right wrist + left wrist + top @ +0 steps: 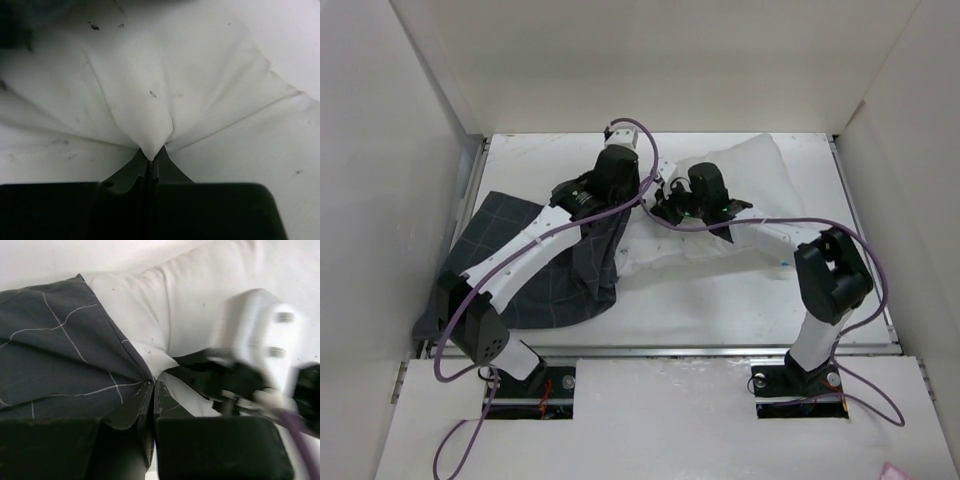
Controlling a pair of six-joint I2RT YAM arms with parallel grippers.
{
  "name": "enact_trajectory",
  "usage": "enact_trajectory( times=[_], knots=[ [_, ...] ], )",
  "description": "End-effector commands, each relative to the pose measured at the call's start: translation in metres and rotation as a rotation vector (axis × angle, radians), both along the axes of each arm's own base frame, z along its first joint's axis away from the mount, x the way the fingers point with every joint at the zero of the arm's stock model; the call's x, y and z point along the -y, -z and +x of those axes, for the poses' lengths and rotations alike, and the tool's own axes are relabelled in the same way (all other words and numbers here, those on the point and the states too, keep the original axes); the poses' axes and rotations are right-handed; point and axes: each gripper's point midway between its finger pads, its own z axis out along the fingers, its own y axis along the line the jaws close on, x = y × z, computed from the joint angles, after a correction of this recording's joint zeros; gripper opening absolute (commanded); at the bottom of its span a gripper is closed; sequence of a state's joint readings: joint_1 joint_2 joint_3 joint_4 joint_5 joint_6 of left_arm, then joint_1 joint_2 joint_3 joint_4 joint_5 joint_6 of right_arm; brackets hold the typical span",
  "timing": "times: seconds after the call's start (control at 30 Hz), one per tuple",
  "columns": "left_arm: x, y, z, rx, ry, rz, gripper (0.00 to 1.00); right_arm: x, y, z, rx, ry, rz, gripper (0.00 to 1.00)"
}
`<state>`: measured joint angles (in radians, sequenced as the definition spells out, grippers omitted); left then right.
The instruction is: Put the pillow into the pillowcase
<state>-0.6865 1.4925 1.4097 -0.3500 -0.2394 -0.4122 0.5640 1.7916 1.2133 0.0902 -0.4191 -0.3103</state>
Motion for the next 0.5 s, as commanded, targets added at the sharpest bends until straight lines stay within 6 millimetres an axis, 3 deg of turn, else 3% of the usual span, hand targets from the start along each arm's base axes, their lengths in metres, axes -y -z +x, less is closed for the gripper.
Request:
enact_trajectory(
  times=[0.0,0.03,0.07,0.1,0.13,0.2,0.23,0.27,0.3,0.33,0.37,0.47],
  knots=[
    [0.020,-0.037,0.024,0.099,0.045,-0.063,0.00,-0.006,-0.067,0.003,0.074,0.079,0.225,0.00],
    [0.020,-0.043,0.032,0.116,0.040,-0.065,0.00,-0.001,-0.105,0.007,0.154,0.108,0.334,0.00],
    [0.020,-0.046,0.040,0.126,0.036,-0.059,0.00,0.012,-0.117,0.005,0.163,0.137,0.388,0.00],
    [0.026,-0.050,0.044,0.130,0.048,-0.070,0.00,0.023,-0.160,-0.004,0.224,0.158,0.477,0.00],
    [0.034,-0.062,0.058,0.150,0.065,-0.088,0.00,0.029,-0.187,-0.009,0.232,0.194,0.580,0.00],
    [0.048,-0.073,0.067,0.170,0.113,-0.096,0.00,0.040,-0.213,-0.017,0.274,0.223,0.644,0.00],
    [0.057,-0.100,0.072,0.210,0.132,-0.133,0.00,0.046,-0.232,-0.024,0.288,0.234,0.692,0.00],
    [0.069,-0.090,0.077,0.186,0.178,-0.123,0.00,0.049,-0.240,-0.026,0.295,0.240,0.714,0.00],
    [0.080,-0.098,0.076,0.201,0.201,-0.139,0.00,0.051,-0.241,-0.023,0.287,0.267,0.727,0.00],
    [0.088,-0.121,0.075,0.244,0.231,-0.156,0.00,0.053,-0.240,-0.022,0.284,0.283,0.741,0.00],
    [0.107,-0.117,0.070,0.232,0.287,-0.157,0.00,0.056,-0.249,-0.021,0.285,0.301,0.785,0.00],
    [0.134,-0.128,0.048,0.247,0.385,-0.169,0.00,0.057,-0.220,0.001,0.231,0.394,0.836,0.00]
  ],
)
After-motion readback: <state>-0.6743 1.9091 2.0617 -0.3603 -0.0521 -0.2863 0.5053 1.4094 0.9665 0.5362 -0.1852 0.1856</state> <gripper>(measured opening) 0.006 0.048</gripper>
